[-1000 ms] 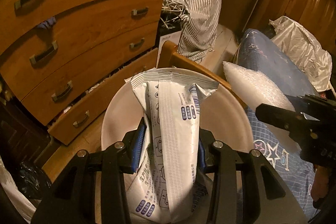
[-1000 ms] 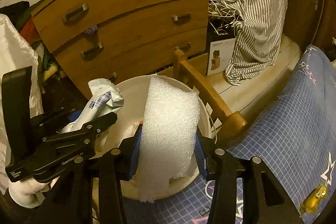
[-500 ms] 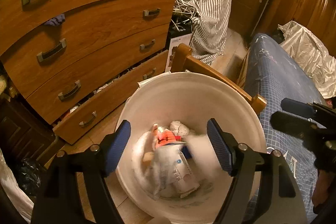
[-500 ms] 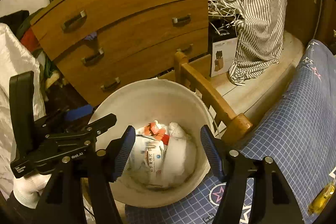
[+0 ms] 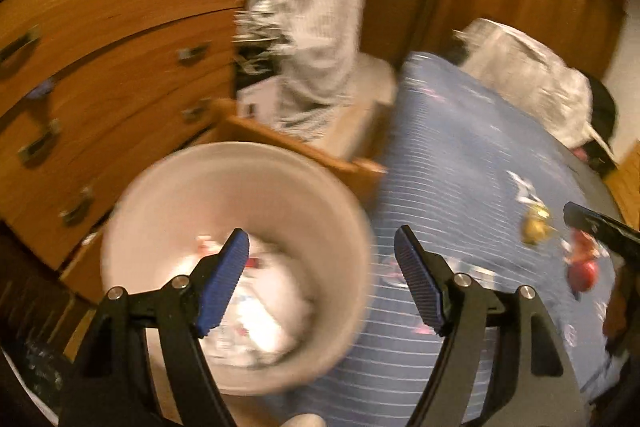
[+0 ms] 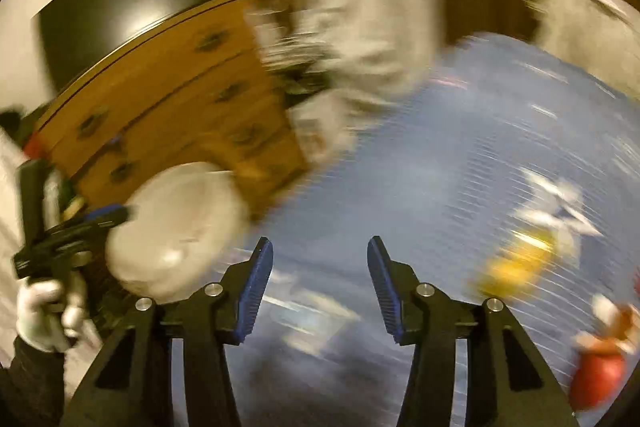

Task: Collect trash
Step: 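Move both open tools back toward the remaining trash on the bed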

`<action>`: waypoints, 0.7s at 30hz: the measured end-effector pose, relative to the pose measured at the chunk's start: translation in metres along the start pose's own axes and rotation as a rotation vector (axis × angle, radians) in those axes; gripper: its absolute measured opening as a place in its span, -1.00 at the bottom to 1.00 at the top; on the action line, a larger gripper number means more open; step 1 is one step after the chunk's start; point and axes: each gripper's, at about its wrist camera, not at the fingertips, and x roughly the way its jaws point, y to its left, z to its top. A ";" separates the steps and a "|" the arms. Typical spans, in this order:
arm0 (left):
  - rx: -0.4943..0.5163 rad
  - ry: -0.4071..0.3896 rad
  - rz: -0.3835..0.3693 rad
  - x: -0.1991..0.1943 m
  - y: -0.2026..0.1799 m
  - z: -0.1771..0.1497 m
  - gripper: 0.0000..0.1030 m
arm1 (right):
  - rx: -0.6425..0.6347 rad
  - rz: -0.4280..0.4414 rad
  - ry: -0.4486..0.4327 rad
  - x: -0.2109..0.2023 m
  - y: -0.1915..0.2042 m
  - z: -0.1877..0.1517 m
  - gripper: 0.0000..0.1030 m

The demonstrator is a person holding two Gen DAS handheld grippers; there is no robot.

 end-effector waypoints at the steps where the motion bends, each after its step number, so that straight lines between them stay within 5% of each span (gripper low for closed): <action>1: 0.013 0.001 -0.018 0.001 -0.011 -0.001 0.39 | 0.036 -0.039 0.001 -0.012 -0.031 -0.006 -0.01; 7: 0.091 0.034 -0.146 0.017 -0.086 -0.006 0.46 | 0.262 -0.283 0.091 -0.053 -0.221 -0.028 0.05; 11: 0.122 0.061 -0.182 0.027 -0.119 -0.010 0.46 | 0.375 -0.239 0.262 -0.024 -0.299 -0.042 0.18; 18: 0.134 0.081 -0.204 0.030 -0.140 -0.010 0.48 | 0.366 -0.154 0.495 0.034 -0.321 -0.046 0.37; 21: 0.133 0.080 -0.215 0.029 -0.143 -0.009 0.52 | 0.227 0.044 0.535 0.030 -0.273 -0.031 0.29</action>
